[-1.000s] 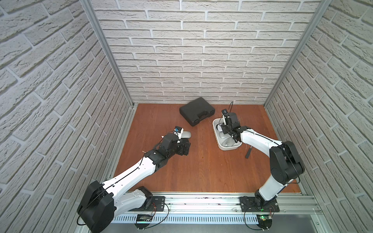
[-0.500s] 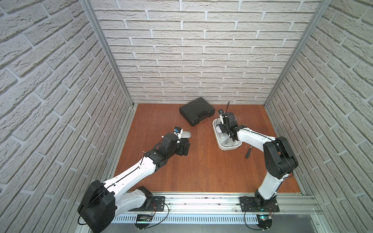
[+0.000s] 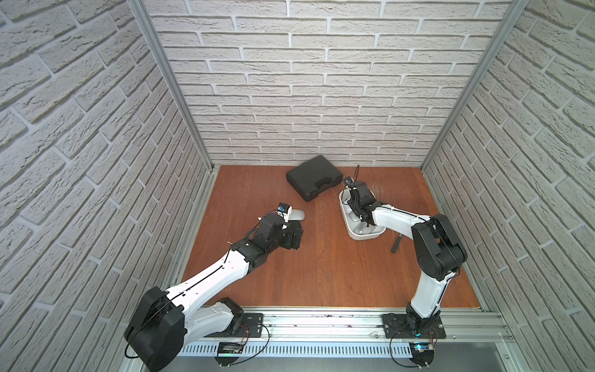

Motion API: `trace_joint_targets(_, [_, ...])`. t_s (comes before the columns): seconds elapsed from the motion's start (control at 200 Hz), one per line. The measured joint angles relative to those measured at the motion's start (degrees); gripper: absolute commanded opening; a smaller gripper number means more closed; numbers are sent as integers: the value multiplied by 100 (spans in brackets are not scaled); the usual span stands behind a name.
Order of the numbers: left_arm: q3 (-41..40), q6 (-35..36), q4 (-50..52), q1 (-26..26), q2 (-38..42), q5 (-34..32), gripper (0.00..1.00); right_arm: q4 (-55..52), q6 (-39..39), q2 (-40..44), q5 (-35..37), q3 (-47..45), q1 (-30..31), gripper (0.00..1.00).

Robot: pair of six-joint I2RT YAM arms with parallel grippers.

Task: Put the mouse in the storage box
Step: Place the mouse in the storage box, then pick up the mouse from the center of the board.

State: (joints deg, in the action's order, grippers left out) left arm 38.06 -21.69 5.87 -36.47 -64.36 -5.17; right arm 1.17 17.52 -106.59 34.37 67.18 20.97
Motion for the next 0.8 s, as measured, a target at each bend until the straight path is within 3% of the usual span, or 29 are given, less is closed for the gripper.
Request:
trace_joint_targets(0.245, [0,-2,-4,4,-42,13,98,-22,122,-31,-37,-48,63,54])
trace_joint_targets(0.355, [-2,-2,-2,13,-42,13,98,-61,90,-28,-195,-181,85,62])
trace_joint_targets(0.8, [9,22,15,164,-76,74,98,-195,-442,457,-907,-490,94,75])
